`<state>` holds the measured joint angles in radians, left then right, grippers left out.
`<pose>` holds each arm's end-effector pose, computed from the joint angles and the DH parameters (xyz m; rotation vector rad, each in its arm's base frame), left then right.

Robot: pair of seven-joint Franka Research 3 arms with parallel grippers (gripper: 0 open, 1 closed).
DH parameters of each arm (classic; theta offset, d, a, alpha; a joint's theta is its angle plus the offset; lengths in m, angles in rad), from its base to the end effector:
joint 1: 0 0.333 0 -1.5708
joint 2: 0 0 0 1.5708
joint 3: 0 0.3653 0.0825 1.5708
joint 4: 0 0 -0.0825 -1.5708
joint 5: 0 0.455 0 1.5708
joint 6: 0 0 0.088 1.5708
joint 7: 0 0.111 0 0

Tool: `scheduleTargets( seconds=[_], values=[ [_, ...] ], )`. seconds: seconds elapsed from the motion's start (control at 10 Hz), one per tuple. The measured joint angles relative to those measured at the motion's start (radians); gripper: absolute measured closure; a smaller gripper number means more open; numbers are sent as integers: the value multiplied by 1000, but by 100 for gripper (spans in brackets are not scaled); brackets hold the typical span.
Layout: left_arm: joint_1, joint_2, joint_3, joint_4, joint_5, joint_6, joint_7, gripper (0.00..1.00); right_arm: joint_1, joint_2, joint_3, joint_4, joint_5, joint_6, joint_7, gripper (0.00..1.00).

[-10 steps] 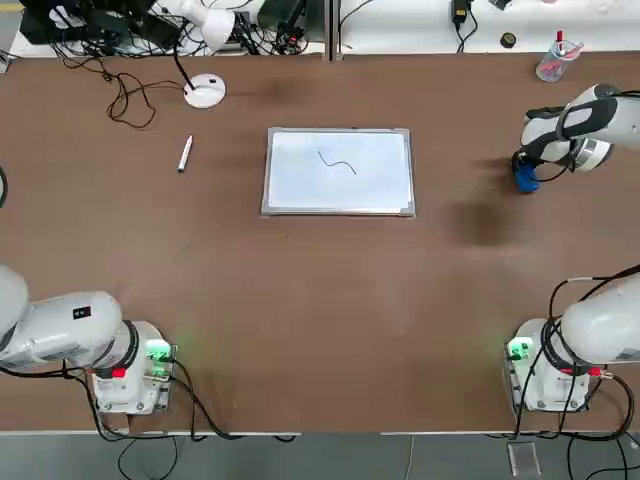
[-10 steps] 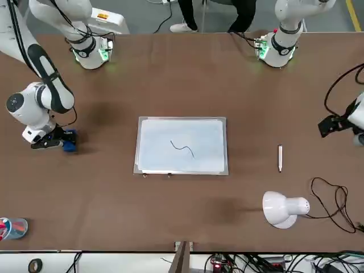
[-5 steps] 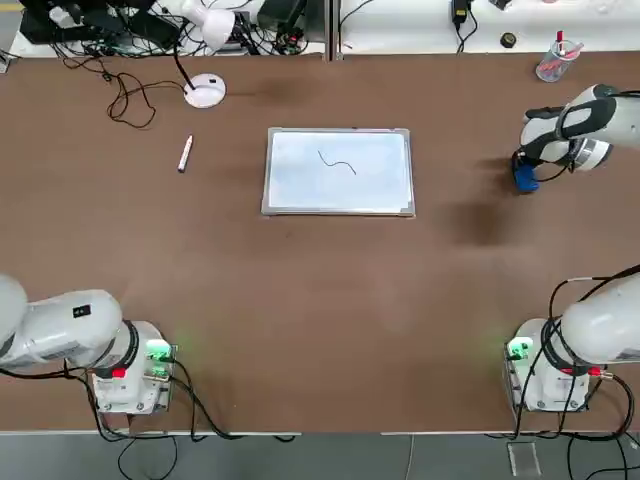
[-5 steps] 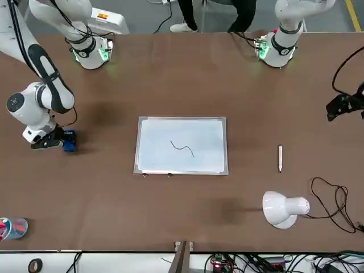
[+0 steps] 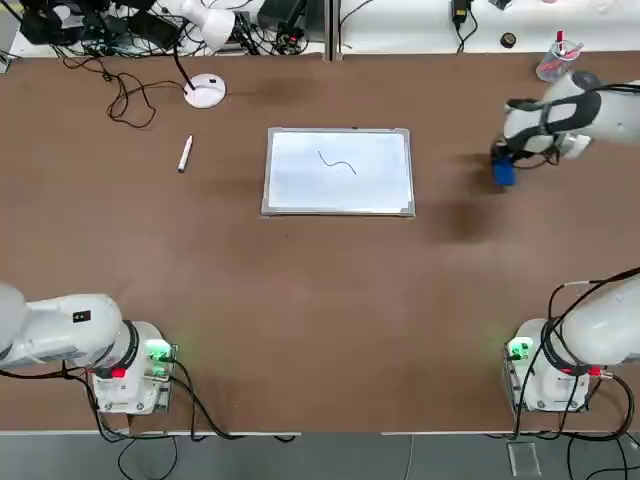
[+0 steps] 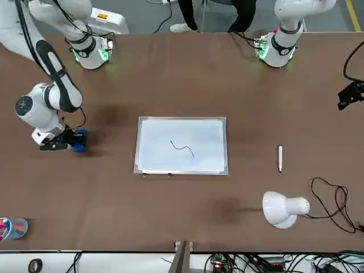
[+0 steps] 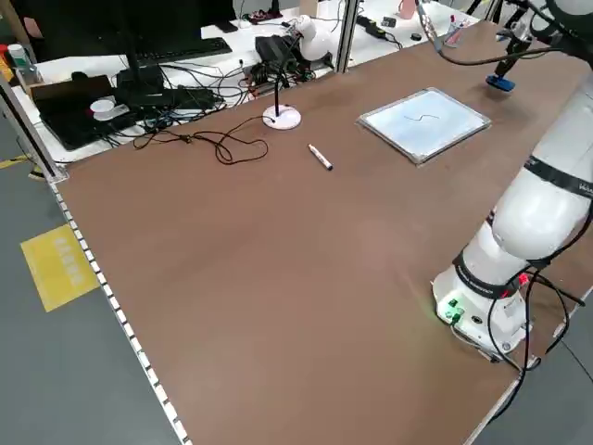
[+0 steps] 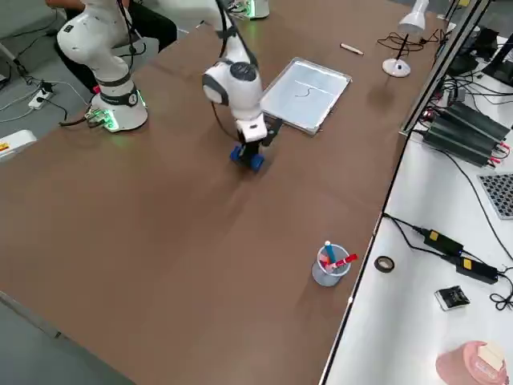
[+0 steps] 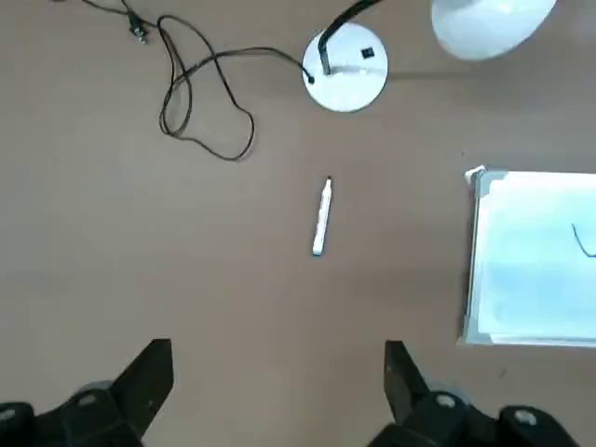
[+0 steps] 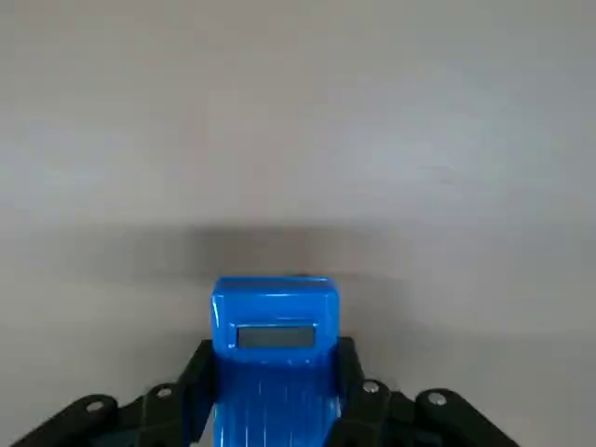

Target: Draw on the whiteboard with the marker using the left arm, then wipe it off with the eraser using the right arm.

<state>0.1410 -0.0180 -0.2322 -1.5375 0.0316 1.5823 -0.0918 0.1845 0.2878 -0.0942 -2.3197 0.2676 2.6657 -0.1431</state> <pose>0.6186 -0.0546 0.7000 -3.1100 -0.0018 -0.1016 0.5775 0.0438 0.2050 -3.0387 -0.0056 -0.0981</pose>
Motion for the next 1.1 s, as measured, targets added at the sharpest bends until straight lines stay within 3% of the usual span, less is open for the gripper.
scheduleTargets(
  seconds=[0.2, 0.5, 1.1],
  values=[
    [-53, -39, 42, -43, 0, -2, -5, 0, 100, -27, 1, 69, -1, -93, 159, 45],
    [-62, -49, 51, -69, -4, -6, -7, 0, 241, -45, 2, 182, -8, -173, 392, 45],
    [-62, -47, 55, -74, -20, -6, -5, 0, 450, 12, 3, 342, -100, -192, 757, 45]
  ],
)
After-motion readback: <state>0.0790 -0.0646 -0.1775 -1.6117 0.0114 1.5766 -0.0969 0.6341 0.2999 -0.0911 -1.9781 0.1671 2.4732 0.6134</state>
